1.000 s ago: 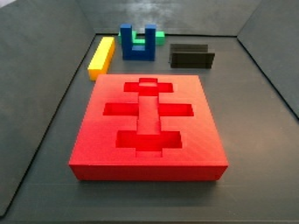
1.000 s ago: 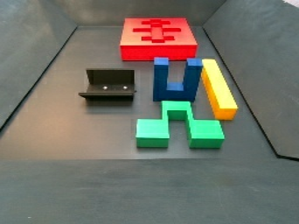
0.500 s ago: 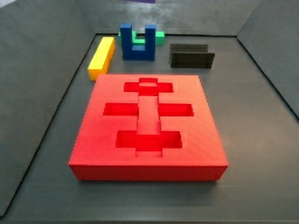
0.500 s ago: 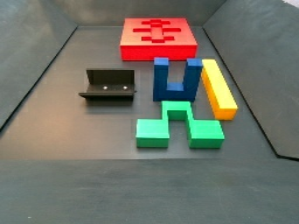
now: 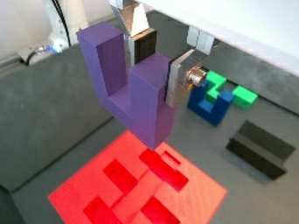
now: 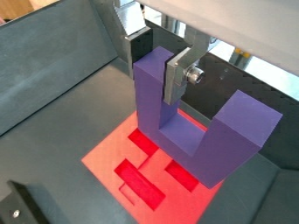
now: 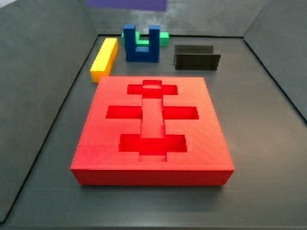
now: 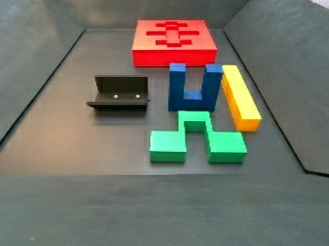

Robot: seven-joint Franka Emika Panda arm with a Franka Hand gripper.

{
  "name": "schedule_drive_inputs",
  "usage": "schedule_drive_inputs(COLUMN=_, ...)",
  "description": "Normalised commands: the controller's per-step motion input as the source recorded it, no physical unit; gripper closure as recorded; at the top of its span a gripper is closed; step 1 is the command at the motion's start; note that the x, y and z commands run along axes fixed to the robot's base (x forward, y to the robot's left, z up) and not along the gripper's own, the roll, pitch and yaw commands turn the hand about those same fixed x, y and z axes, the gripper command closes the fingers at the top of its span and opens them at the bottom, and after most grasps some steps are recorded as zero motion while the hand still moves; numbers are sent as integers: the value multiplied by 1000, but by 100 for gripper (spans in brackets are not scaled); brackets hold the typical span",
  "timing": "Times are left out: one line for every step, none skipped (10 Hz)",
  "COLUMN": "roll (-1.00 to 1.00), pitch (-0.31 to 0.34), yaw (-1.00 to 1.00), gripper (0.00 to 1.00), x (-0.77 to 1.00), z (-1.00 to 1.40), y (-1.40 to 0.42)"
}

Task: Pick up the purple object. Move up. Place the purple object on the fixture. Regrasp the purple object. Move to above the board. Insert the purple object.
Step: Insert the purple object.

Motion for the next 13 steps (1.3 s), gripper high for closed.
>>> schedule_drive_inputs(roll=-10, pitch=-34, yaw=0, gripper=100, x=689, z=-171, y=-211)
schedule_drive_inputs(roll=-21, pitch=-70, yaw=0, gripper=100, x=637, z=-223, y=-260)
schedule_drive_inputs(roll=-26, pitch=-103, yaw=0, gripper=100, x=551, z=-283, y=-300)
schedule_drive_inputs(roll=0, pitch=-134, yaw=0, gripper=100, x=414, z=-386, y=-334)
schedule_drive_inputs(roll=37, pitch=-124, yaw=40, gripper=100, x=363, z=-520, y=-357)
schedule_drive_inputs(roll=90, pitch=-124, yaw=80, gripper=100, x=320, z=-574, y=-354)
schedule_drive_inputs(roll=109, pitch=-129, yaw=166, gripper=100, x=271, z=-626, y=-363)
schedule_drive_inputs(roll=134, pitch=-111, yaw=269, gripper=100, x=240, z=-597, y=-391)
schedule_drive_inputs(roll=154, pitch=-74, yaw=351, gripper=100, x=211, z=-489, y=-397)
schedule_drive_inputs(roll=186, pitch=-44, yaw=360, gripper=100, x=120, z=-426, y=-389)
schedule_drive_inputs(roll=177, pitch=-63, yaw=360, gripper=100, x=74, z=-451, y=-391)
schedule_drive_inputs(roll=196, pitch=-56, yaw=354, gripper=100, x=6, z=-409, y=-374)
schedule_drive_inputs(roll=196, pitch=-44, yaw=291, gripper=100, x=0, z=-377, y=-349)
